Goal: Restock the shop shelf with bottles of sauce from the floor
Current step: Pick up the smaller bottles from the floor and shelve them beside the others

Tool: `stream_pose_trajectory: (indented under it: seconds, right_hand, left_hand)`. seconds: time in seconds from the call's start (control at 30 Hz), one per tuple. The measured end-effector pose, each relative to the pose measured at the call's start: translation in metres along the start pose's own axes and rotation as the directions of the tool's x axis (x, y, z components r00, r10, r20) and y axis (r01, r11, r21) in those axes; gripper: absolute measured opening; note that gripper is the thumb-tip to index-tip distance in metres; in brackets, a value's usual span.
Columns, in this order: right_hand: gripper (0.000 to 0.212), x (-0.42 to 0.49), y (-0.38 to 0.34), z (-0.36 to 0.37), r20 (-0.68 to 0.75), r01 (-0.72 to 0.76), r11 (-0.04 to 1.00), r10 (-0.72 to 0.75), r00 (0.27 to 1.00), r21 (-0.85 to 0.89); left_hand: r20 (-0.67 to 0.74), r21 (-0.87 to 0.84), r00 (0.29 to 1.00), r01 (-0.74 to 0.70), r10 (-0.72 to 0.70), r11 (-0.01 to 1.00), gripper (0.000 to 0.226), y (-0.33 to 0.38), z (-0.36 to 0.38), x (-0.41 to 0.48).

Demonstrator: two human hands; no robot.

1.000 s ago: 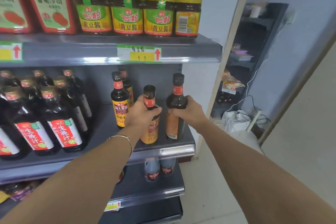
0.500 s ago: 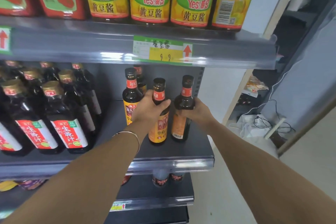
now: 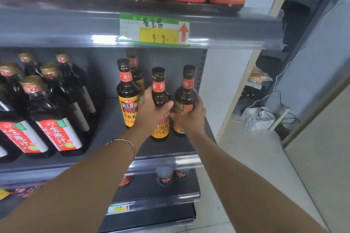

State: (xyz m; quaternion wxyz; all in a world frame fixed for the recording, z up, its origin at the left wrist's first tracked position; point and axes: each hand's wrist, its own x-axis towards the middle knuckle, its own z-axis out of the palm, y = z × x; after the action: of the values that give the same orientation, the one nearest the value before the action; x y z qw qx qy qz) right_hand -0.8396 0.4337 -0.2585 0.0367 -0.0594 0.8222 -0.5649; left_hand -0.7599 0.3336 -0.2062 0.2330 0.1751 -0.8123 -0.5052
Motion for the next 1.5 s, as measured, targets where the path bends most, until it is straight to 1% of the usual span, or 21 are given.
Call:
stream_pose_trajectory:
  seconds: [0.07,0.13,0.17,0.23,0.27,0.33,0.4,0.43,0.47,0.53,0.57,0.63,0.7,0.8,0.9,1.03,1.13,1.23,1.3,1.37,1.5]
  right_hand:
    - [0.093,0.0,-0.001,0.006,-0.085,0.026,1.0,-0.027,0.996,-0.011]
    - [0.081,0.002,0.0,0.003,-0.072,0.078,0.997,-0.078,0.994,-0.008]
    - [0.075,0.005,0.002,-0.002,-0.023,0.094,0.996,-0.094,0.995,0.008]
    - [0.066,0.009,0.005,-0.017,0.144,0.075,0.994,-0.086,0.986,0.077]
    - [0.063,0.012,0.007,-0.025,0.248,0.062,0.99,-0.093,0.964,0.13]
    - [0.06,0.021,0.01,-0.043,0.427,0.042,0.981,-0.121,0.896,0.19]
    - [0.064,0.028,0.016,-0.046,0.523,0.014,0.981,-0.116,0.845,0.195]
    - [0.069,0.027,0.018,-0.042,0.52,-0.009,0.982,-0.093,0.849,0.19]
    - [0.079,0.023,0.021,-0.035,0.474,-0.012,0.985,-0.071,0.878,0.171]
    - [0.098,0.014,0.031,-0.012,0.267,0.044,0.995,-0.067,0.961,0.092]
    - [0.101,0.009,0.035,-0.002,0.169,0.063,0.995,-0.075,0.983,0.073]
    - [0.094,0.003,0.034,0.008,0.016,0.072,0.993,-0.073,0.997,0.092]
    - [0.084,0.001,0.035,0.012,-0.059,0.068,0.994,-0.063,0.996,0.091]
    - [0.073,0.007,0.038,0.011,-0.025,0.09,0.994,-0.089,0.996,0.054]
    - [0.074,0.022,0.031,0.008,0.009,0.082,0.997,-0.082,0.997,0.016]
    - [0.061,0.046,0.019,0.012,0.107,0.083,0.996,-0.079,0.991,-0.033]
    - [0.052,0.061,0.014,0.019,0.17,0.102,0.993,-0.091,0.981,-0.061]
    - [0.042,0.076,0.006,0.027,0.228,0.124,0.99,-0.106,0.968,-0.067]
    - [0.037,0.086,0.0,0.033,0.258,0.15,0.982,-0.116,0.959,-0.117]
    - [0.037,0.095,-0.005,0.038,0.278,0.167,0.976,-0.123,0.953,-0.142]
    - [0.042,0.111,-0.01,0.044,0.318,0.179,0.972,-0.124,0.94,-0.15]
  left_hand:
    - [-0.005,-0.012,1.0,0.002,-0.002,1.0,0.071,-0.002,0.003,-0.002]
    - [-0.024,-0.004,1.0,0.013,-0.013,1.0,0.075,-0.004,0.004,-0.002]
    - [-0.037,0.004,0.999,0.022,-0.022,1.0,0.076,-0.005,0.004,-0.002]
    - [-0.047,0.013,0.999,0.016,-0.015,1.0,0.077,-0.007,0.004,-0.002]
    - [-0.036,0.017,0.999,-0.002,0.003,1.0,0.078,-0.008,0.004,-0.003]
    - [-0.004,0.009,0.999,-0.049,0.049,0.999,0.079,-0.01,0.002,-0.002]
    - [0.016,-0.046,0.998,-0.067,0.067,0.997,0.079,-0.013,0.001,-0.001]
    - [0.016,-0.086,0.998,-0.057,0.059,0.995,0.079,-0.016,0.001,-0.001]
    - [0.015,-0.125,0.999,-0.044,0.046,0.991,0.079,-0.018,0.001,-0.002]
    - [0.027,-0.178,1.0,-0.009,0.014,0.984,0.083,-0.024,0.002,-0.005]
    - [0.036,-0.193,0.999,0.009,-0.002,0.981,0.086,-0.026,0.004,-0.006]
    - [0.027,-0.191,0.999,0.039,-0.035,0.981,0.089,-0.029,0.009,-0.005]
    - [-0.009,-0.167,0.998,0.066,-0.068,0.984,0.083,-0.03,0.012,-0.003]
    - [-0.016,-0.143,0.996,0.082,-0.086,0.986,0.076,-0.035,0.014,0.001]
    - [0.038,-0.141,0.996,0.08,-0.075,0.987,0.078,-0.04,0.013,0.0]
    - [0.09,-0.156,0.994,0.068,-0.054,0.985,0.075,-0.039,0.015,0.003]
    - [0.072,-0.178,0.996,0.064,-0.051,0.982,0.073,-0.04,0.021,0.008]
    - [0.056,-0.154,0.996,0.071,-0.063,0.986,0.071,-0.04,0.025,0.014]
    - [0.048,-0.144,0.996,0.084,-0.078,0.986,0.071,-0.039,0.028,0.019]
    - [0.022,-0.132,0.996,0.094,-0.092,0.987,0.071,-0.039,0.03,0.024]
    - [-0.02,-0.131,0.993,0.112,-0.115,0.985,0.073,-0.04,0.035,0.035]
